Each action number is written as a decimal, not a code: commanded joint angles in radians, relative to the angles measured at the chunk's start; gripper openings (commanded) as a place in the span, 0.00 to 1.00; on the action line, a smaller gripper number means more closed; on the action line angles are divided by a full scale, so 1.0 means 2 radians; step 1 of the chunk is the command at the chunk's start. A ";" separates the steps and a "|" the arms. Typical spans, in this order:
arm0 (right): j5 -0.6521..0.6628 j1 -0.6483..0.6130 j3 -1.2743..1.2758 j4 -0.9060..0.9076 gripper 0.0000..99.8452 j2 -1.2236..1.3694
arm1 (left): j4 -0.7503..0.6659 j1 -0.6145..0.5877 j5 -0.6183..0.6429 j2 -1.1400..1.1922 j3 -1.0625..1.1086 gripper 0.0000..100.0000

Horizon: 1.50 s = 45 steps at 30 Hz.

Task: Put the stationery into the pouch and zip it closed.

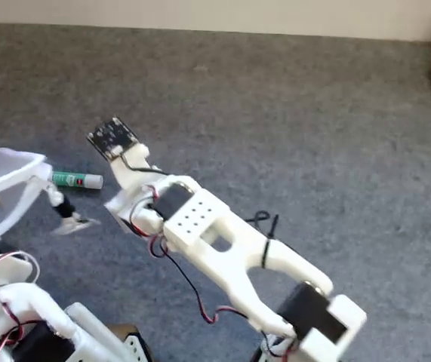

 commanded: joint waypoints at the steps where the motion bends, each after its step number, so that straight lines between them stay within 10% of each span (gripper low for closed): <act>1: 0.006 0.006 -0.092 -0.004 0.17 0.032 | -0.017 -0.049 0.006 -0.007 -0.041 0.01; 23: 0.114 -0.054 -0.714 0.158 0.17 0.454 | -0.017 -0.122 0.008 -0.011 -0.005 0.01; 45: 0.154 -0.033 -0.787 0.093 0.17 0.619 | -0.002 -0.119 0.008 -0.012 0.007 0.01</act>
